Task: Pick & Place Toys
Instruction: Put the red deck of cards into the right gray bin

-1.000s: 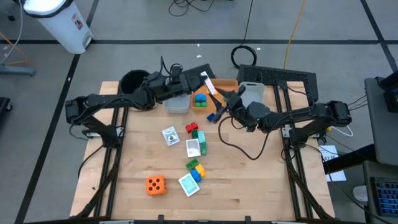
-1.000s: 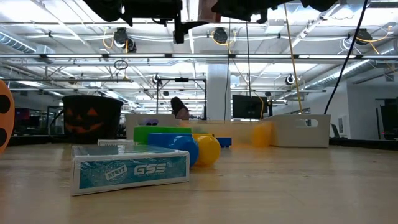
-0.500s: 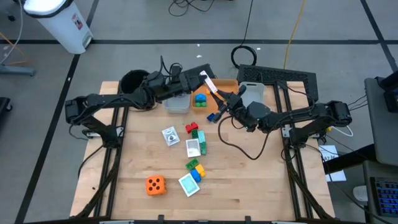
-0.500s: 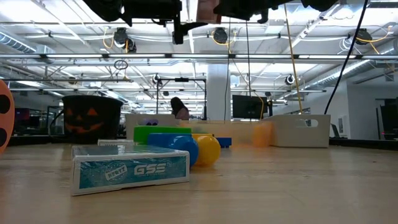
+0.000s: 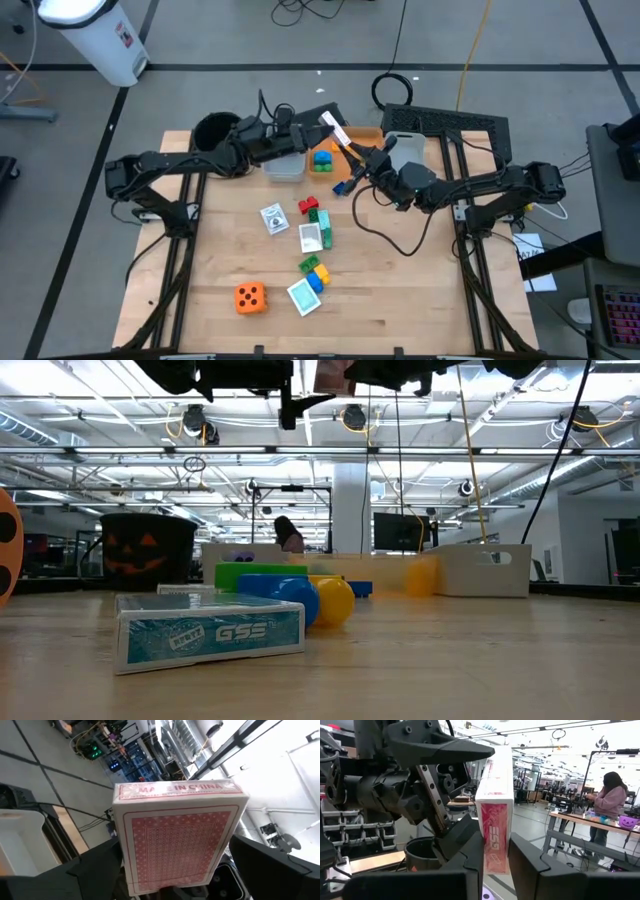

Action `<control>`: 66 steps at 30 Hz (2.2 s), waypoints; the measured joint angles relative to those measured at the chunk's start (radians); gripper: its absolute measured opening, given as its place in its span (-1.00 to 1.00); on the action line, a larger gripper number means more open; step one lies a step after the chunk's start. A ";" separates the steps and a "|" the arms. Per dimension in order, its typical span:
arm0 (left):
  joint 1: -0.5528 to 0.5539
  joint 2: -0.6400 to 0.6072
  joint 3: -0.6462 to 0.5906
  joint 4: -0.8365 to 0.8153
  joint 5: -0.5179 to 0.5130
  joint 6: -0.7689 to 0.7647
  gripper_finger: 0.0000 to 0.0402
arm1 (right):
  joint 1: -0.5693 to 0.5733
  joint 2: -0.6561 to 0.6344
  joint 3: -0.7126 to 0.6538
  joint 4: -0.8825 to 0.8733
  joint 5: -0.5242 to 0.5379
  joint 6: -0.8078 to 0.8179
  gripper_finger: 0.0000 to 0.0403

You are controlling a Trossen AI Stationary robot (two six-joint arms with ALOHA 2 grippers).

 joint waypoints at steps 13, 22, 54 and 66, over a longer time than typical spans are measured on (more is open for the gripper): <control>0.053 -0.015 0.000 0.027 0.075 0.075 0.77 | -0.001 -0.049 0.000 -0.015 0.102 -0.055 -0.75; 0.116 -0.023 0.000 0.089 0.234 0.091 0.76 | -0.013 -0.143 0.000 -0.050 0.198 -0.105 -0.75; 0.170 -0.025 0.000 0.076 0.892 0.050 0.72 | -0.230 -0.409 0.000 -1.301 0.162 0.912 -0.75; 0.140 -0.025 0.000 0.074 0.953 0.059 0.72 | -0.222 -0.415 0.000 -1.362 -0.075 0.778 -0.74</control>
